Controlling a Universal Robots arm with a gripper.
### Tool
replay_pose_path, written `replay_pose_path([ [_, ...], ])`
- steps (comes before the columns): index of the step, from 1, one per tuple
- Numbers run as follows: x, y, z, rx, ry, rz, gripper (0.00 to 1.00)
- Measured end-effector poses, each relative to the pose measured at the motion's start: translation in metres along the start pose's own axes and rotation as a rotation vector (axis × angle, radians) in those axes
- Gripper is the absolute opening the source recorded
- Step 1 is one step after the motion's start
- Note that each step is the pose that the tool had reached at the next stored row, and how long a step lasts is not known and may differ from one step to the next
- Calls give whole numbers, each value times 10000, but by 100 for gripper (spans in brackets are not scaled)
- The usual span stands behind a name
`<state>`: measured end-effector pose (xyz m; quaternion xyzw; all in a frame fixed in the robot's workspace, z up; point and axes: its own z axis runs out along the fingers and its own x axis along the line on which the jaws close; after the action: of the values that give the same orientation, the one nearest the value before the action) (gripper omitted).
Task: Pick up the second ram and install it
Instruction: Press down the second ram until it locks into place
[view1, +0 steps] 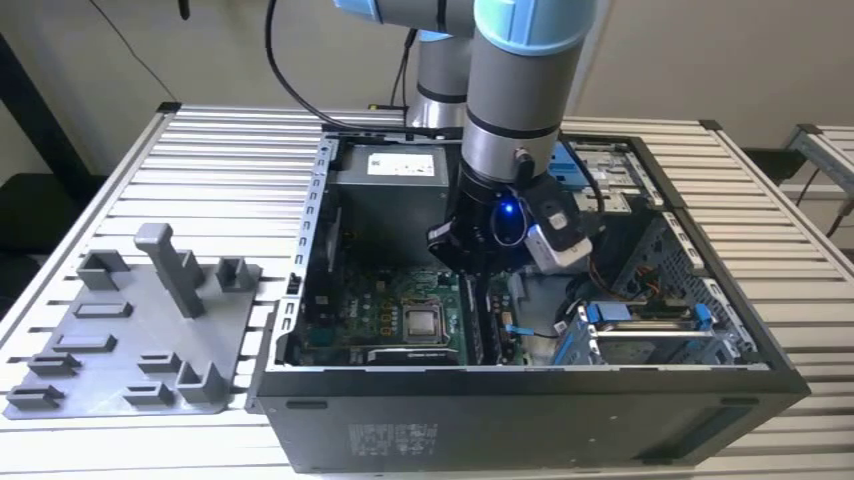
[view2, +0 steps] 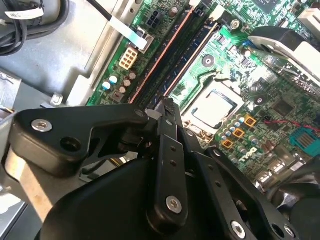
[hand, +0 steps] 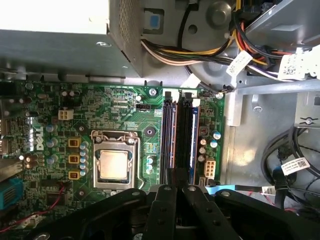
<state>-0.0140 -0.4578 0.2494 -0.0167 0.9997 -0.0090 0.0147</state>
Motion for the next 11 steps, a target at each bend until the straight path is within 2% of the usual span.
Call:
replay_pose_path([
  [11,1,0,0,-50,-30,-1691,11],
])
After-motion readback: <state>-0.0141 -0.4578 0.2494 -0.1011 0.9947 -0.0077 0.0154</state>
